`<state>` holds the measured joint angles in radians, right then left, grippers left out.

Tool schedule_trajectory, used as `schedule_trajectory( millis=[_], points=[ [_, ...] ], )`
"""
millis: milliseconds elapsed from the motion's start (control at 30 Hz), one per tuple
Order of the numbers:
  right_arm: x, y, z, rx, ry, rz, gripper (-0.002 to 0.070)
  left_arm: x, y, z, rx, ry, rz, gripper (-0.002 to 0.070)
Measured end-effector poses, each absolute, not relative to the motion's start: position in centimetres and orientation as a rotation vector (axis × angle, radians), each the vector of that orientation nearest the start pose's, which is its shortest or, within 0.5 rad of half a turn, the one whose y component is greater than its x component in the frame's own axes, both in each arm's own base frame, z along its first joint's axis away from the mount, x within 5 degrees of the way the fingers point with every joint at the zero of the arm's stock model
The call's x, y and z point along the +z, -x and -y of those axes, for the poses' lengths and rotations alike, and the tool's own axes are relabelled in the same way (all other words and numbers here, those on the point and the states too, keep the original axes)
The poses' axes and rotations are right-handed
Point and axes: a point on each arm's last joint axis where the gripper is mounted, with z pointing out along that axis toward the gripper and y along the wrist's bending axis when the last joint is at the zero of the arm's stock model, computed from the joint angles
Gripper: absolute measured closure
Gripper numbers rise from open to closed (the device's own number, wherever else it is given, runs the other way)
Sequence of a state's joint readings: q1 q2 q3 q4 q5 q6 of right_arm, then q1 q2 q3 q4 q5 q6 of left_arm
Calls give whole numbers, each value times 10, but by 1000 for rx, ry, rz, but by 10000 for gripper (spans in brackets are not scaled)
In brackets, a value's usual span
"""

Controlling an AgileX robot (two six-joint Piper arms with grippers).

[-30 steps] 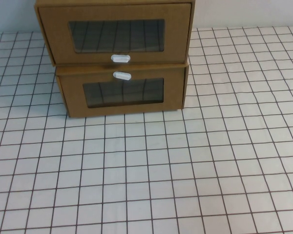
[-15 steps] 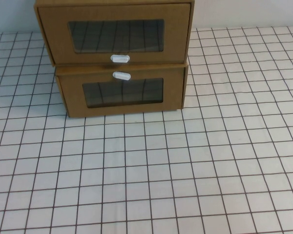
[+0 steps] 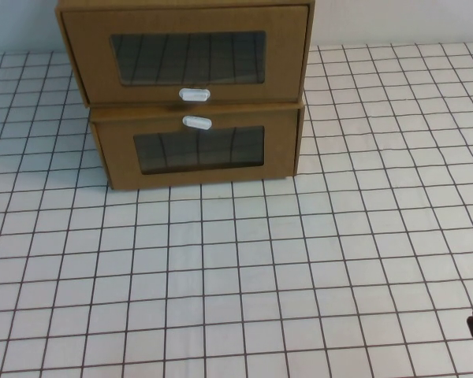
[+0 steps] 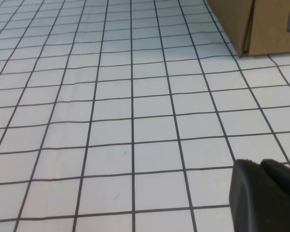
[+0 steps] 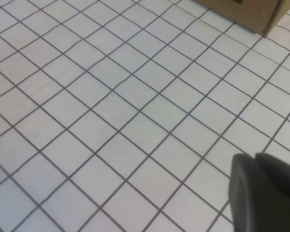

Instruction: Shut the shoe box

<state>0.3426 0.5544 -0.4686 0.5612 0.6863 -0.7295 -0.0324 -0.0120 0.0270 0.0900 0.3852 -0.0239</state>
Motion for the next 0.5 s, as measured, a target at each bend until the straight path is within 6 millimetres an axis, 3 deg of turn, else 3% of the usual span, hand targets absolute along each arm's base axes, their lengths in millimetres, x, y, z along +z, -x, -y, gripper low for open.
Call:
schedule_trajectory(
  millis=[500],
  points=[
    [282, -82, -65, 479, 798, -1976, 689, 170, -52, -1, 48, -60, -1882, 679]
  ],
)
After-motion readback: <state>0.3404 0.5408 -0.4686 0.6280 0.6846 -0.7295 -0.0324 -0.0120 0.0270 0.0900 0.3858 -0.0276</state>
